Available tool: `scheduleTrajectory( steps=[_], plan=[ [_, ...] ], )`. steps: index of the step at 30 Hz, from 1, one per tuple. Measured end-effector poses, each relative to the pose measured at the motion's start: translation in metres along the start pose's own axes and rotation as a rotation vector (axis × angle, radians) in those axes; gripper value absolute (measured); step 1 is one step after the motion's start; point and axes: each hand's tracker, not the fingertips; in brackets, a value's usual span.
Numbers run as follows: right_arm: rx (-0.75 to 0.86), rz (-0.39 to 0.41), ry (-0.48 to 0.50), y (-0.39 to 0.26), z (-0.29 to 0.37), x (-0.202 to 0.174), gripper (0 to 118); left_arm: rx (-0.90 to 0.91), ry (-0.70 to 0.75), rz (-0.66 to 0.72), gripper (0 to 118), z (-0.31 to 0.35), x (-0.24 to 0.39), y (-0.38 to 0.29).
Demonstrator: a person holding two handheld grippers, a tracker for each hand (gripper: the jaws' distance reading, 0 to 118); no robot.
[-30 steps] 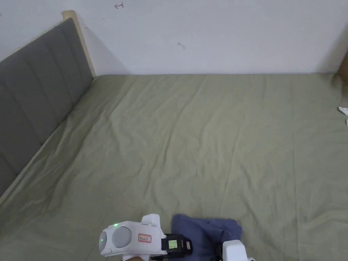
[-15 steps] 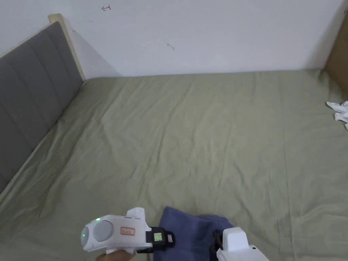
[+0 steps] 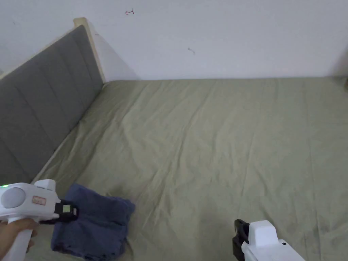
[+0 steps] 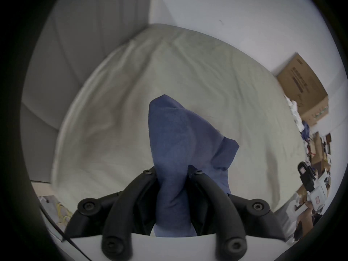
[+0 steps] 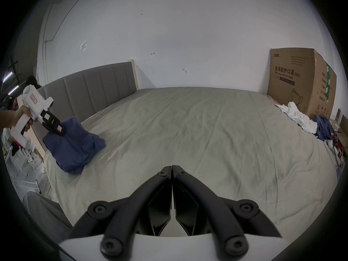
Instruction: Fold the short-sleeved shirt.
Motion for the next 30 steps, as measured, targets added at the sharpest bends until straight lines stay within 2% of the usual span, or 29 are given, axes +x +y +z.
scheduleTrajectory(
  steps=[4, 9, 11, 13, 15, 16, 17, 23, 30],
  plan=[
    [0.004, 0.013, 0.013, 0.004, -0.006, -0.003, 0, -0.015, 0.115, 0.055, 23, 0.010, -0.038, 0.009],
    [0.001, 0.023, 0.023, 0.007, -0.012, -0.004, 0, -0.043, 0.134, 0.105, 24, -0.006, -0.050, 0.009],
    [-0.001, 0.026, 0.023, 0.008, -0.013, -0.003, 0, -0.061, 0.173, 0.101, 27, -0.016, -0.044, 0.007],
    [-0.002, 0.028, 0.026, 0.010, -0.013, -0.002, 0, -0.062, 0.263, 0.071, 55, -0.022, -0.042, 0.007],
    [0.003, 0.036, 0.026, 0.013, -0.009, -0.001, 0, -0.045, 0.298, 0.052, 91, -0.018, -0.035, 0.009],
    [0.007, 0.036, 0.025, 0.014, -0.007, 0.000, 0, -0.010, 0.313, 0.049, 101, -0.013, -0.035, 0.008],
    [0.015, 0.032, 0.027, 0.017, -0.005, 0.002, 0, 0.044, 0.323, 0.046, 105, -0.006, -0.030, 0.009],
    [0.099, 0.007, 0.018, 0.047, 0.024, 0.011, 0, 0.393, 0.276, 0.050, 105, 0.066, 0.017, 0.016],
    [0.258, 0.029, -0.028, 0.105, 0.087, 0.029, 0, 0.767, 0.193, 0.006, 105, 0.143, 0.095, 0.002]
  ],
)
